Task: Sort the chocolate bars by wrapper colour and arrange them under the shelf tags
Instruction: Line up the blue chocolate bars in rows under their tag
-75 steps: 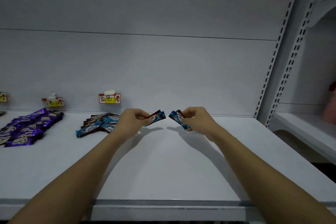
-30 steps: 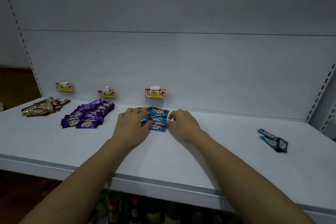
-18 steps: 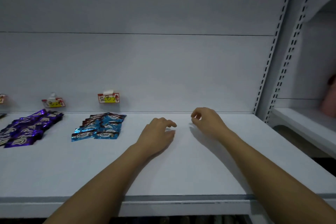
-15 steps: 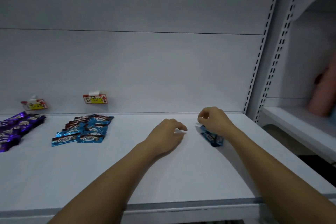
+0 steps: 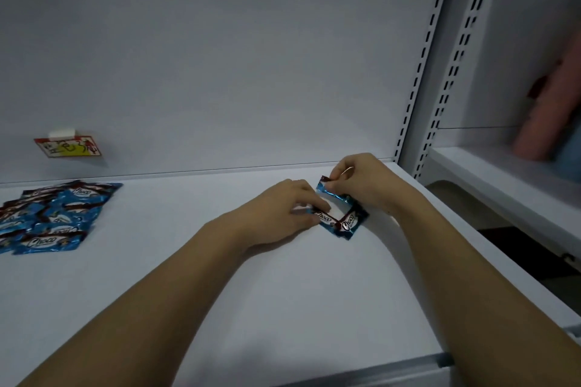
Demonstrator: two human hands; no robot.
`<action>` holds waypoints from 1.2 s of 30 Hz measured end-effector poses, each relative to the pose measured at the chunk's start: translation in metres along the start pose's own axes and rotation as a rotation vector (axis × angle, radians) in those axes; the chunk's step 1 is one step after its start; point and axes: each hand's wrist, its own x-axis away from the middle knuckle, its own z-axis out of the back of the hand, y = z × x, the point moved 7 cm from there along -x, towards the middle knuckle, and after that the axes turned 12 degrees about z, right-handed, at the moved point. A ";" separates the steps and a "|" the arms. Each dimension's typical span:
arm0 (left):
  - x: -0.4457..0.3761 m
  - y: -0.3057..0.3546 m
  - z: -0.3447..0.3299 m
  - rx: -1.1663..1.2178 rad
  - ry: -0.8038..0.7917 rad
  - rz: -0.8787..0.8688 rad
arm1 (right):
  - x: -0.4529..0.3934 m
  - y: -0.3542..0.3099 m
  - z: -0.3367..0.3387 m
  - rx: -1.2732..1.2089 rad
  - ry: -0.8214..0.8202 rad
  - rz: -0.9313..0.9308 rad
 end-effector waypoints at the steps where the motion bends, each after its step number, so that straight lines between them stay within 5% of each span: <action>1: -0.001 0.000 0.000 -0.029 -0.012 0.016 | 0.000 0.001 0.004 -0.037 0.046 -0.010; 6: 0.002 -0.010 0.009 -0.025 0.071 0.199 | 0.006 0.009 0.024 -0.127 0.174 -0.046; 10: 0.013 -0.016 0.017 0.164 0.243 0.337 | 0.016 0.024 0.030 -0.053 0.111 -0.190; 15: 0.013 0.005 0.002 0.460 0.224 0.340 | 0.020 0.026 0.031 -0.050 0.094 -0.227; 24: 0.008 0.028 -0.014 0.167 0.214 0.298 | 0.018 0.031 0.036 -0.105 0.160 -0.219; 36: 0.007 0.022 -0.015 0.263 0.099 0.298 | 0.016 0.015 0.037 -0.447 0.241 -0.039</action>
